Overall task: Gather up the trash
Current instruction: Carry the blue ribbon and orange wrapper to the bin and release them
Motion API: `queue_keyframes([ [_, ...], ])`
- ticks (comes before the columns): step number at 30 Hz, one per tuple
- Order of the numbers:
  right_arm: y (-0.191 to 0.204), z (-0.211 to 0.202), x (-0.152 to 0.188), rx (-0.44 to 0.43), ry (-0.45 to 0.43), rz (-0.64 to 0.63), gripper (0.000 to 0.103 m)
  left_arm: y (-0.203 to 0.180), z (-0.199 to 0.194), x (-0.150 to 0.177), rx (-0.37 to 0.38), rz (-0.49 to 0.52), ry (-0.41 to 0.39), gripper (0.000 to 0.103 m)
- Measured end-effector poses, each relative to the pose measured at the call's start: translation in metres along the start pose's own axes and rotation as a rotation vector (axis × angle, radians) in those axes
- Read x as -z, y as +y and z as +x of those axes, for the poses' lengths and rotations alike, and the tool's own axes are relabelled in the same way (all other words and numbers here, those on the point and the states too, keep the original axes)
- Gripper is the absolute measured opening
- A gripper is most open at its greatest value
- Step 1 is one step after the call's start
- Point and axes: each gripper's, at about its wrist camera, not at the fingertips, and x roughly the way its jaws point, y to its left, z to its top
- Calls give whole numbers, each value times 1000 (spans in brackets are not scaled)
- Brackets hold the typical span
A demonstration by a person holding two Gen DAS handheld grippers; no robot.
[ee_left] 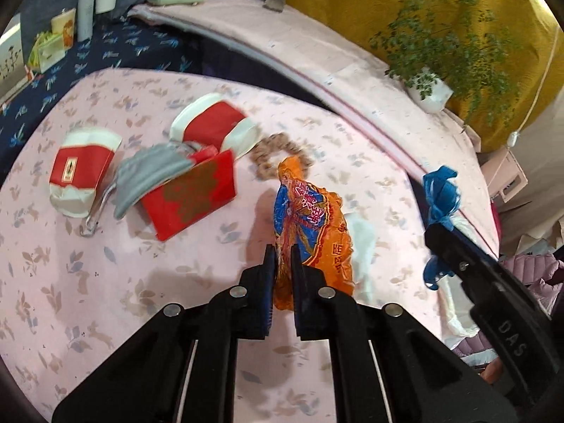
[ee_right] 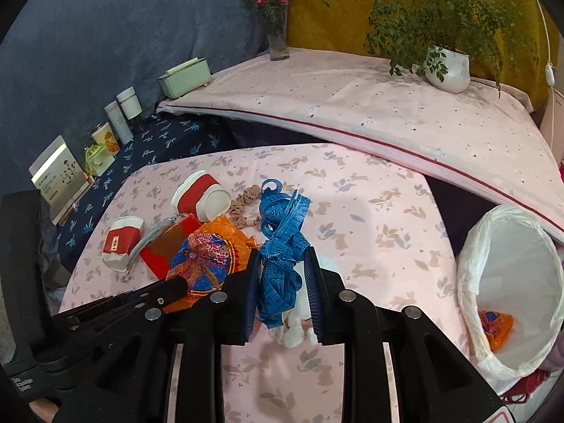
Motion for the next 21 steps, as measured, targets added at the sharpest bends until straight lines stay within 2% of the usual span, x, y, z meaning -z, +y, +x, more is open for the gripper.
queue_keyframes([
  [10, -50, -58, -4, 45, -95, 62, 23, -77, -41, -8, 54, 108, -78, 8],
  [21, -111, -100, 6, 117, -147, 137, 23, -162, -54, 3, 122, 227, -98, 8],
])
